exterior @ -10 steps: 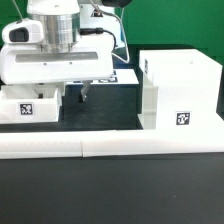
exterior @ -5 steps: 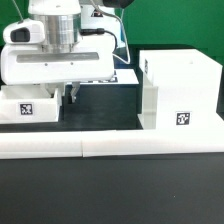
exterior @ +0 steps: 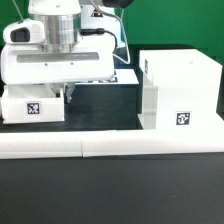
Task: Assemble drawer
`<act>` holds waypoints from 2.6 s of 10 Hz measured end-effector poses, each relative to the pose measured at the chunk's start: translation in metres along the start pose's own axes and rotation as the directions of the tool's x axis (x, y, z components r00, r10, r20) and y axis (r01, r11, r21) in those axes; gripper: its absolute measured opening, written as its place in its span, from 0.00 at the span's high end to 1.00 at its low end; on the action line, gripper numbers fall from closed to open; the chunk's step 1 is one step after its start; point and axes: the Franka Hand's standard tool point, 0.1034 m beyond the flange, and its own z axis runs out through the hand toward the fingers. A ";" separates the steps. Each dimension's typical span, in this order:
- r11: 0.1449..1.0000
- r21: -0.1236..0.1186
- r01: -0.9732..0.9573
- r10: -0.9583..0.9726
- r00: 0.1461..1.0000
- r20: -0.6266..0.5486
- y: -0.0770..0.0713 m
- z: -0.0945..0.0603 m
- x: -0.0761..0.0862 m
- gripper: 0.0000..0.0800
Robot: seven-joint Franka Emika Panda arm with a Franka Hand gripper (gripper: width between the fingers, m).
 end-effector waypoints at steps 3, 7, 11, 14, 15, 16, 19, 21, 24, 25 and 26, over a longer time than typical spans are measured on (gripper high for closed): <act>1.000 0.003 0.004 -0.004 1.000 -0.001 -0.011 -0.001 0.004 0.95; 0.999 0.029 0.015 -0.015 1.000 -0.001 -0.045 -0.027 0.020 0.95; 0.999 0.029 0.040 -0.040 0.999 0.000 -0.046 -0.027 0.020 0.95; 0.926 0.006 0.377 -0.377 0.926 0.010 -0.049 -0.027 0.025 0.95; 0.877 0.011 0.480 -0.480 0.877 0.017 -0.048 -0.029 0.029 0.95; 0.833 0.017 0.553 -0.553 0.833 0.019 -0.046 -0.030 0.033 0.95; 0.745 0.018 0.667 -0.667 0.745 0.019 -0.044 -0.028 0.030 0.95; 0.610 0.015 0.792 -0.792 0.609 0.033 -0.043 -0.026 0.030 0.95; 0.449 0.014 0.893 -0.893 0.448 0.044 -0.045 -0.026 0.034 0.95; 0.402 0.017 0.915 -0.915 0.401 0.050 -0.043 -0.025 0.033 0.95; 0.330 0.020 0.944 -0.943 0.329 0.056 -0.041 -0.025 0.032 0.95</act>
Offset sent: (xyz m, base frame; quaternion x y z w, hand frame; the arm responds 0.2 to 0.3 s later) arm 0.0031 0.0234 0.0127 -0.0057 -0.0119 -0.0007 0.9999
